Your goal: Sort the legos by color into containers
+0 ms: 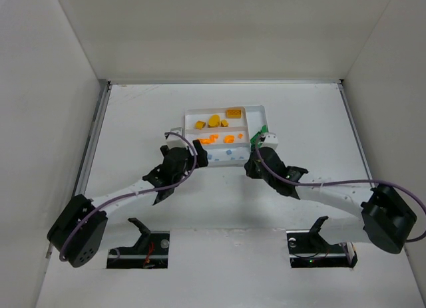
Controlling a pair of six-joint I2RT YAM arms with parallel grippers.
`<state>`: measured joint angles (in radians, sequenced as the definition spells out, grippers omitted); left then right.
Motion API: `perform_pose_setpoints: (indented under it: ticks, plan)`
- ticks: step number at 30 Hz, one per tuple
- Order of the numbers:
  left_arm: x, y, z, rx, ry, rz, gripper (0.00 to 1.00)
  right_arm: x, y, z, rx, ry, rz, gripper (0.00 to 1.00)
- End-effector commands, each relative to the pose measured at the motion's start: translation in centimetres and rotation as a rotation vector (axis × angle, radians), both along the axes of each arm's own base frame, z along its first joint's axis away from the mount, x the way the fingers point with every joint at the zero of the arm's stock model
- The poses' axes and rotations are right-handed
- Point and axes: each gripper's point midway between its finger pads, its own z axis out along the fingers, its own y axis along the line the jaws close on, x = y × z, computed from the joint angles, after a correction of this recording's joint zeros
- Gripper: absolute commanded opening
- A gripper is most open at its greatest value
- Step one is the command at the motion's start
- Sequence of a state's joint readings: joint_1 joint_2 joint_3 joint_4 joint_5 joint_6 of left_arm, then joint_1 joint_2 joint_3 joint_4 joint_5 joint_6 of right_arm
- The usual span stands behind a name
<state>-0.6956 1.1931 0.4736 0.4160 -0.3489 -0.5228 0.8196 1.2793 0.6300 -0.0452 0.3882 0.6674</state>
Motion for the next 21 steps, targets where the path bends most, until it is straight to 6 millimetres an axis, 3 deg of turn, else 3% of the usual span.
perform_pose_setpoints:
  ticks: [1,4,11,15,21]
  plan:
    - [-0.4,1.8,0.0,-0.043,0.004,0.067,1.0,1.5,1.6,4.8,0.059,-0.094,0.015,0.22]
    - [-0.6,2.8,0.6,-0.082,-0.006,0.097,1.0,3.3,2.9,6.1,0.067,-0.125,0.02,0.22]
    - [-1.7,6.2,-0.2,-0.111,0.027,0.19,1.0,6.4,5.4,4.1,0.034,-0.104,0.022,0.28]
    - [-2.5,8.6,-0.9,-0.123,0.047,0.261,1.0,6.4,5.2,4.3,0.043,-0.113,0.007,0.47]
    - [-2.9,11.1,-1.9,-0.146,0.071,0.345,1.0,5.1,2.7,6.7,0.073,-0.174,-0.033,0.55]
